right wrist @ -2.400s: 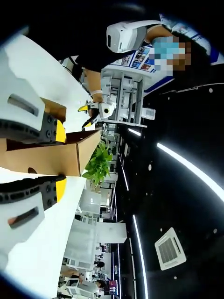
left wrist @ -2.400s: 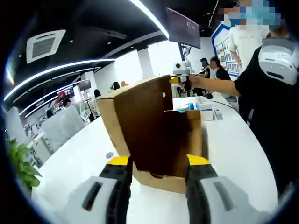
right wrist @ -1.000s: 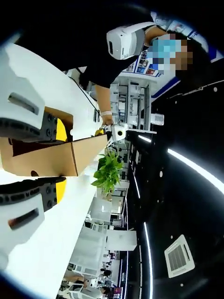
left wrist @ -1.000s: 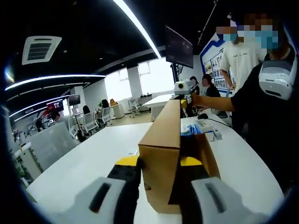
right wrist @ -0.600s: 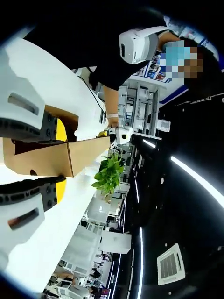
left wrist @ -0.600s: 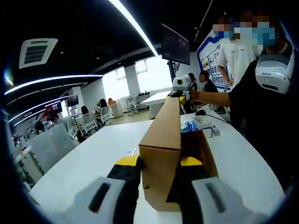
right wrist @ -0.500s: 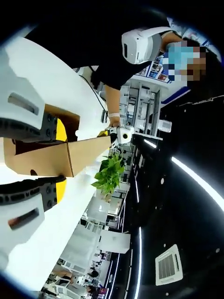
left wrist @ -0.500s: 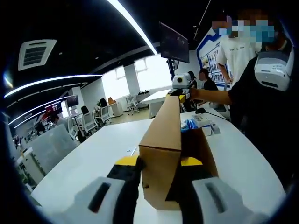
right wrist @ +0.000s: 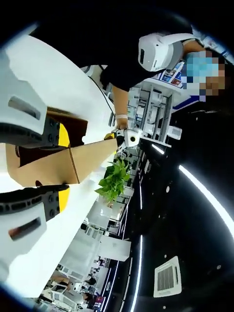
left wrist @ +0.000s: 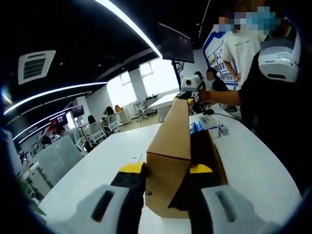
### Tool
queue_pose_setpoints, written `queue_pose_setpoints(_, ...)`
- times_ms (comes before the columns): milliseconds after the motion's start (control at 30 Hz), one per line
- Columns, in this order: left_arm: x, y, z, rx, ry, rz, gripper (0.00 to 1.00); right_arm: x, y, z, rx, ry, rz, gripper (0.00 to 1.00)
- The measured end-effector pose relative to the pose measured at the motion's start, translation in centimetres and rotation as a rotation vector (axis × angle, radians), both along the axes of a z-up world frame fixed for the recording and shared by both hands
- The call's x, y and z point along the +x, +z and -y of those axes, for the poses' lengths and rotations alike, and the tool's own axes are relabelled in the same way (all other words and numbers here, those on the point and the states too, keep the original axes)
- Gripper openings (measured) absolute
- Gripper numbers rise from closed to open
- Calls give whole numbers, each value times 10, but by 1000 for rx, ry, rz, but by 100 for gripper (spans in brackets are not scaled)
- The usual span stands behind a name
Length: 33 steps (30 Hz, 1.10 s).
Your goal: Operate the shoe box by opening the lid, removing the specified soft item, and placing it in the target area until the item is outside and the box remains undamaged.
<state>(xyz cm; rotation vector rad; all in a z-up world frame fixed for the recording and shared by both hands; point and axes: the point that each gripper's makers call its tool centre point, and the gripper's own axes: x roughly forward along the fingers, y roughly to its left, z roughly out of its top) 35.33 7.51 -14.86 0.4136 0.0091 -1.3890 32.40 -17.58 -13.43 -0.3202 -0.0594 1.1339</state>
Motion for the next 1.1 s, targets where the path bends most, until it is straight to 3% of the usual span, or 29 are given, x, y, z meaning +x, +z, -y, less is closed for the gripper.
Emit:
queue_pose_setpoints(133, -7, -4, -1, -17, 4, 3, 33, -4, -4, 1, 0, -15, -10, 29)
queue_pose_setpoints(433, -24, -19, 1, 26, 27, 75, 35, -17, -20, 5, -14, -57, -2, 29)
queue_pose_setpoints(867, -37, -28, -3, -25, 48, 95, 37, -32, -33, 3, -21, -100, 22, 30)
queue_pose_setpoints(1100, -43, -33, -1, -21, 51, 117, 38, -38, -45, 6, -19, -126, -16, 26)
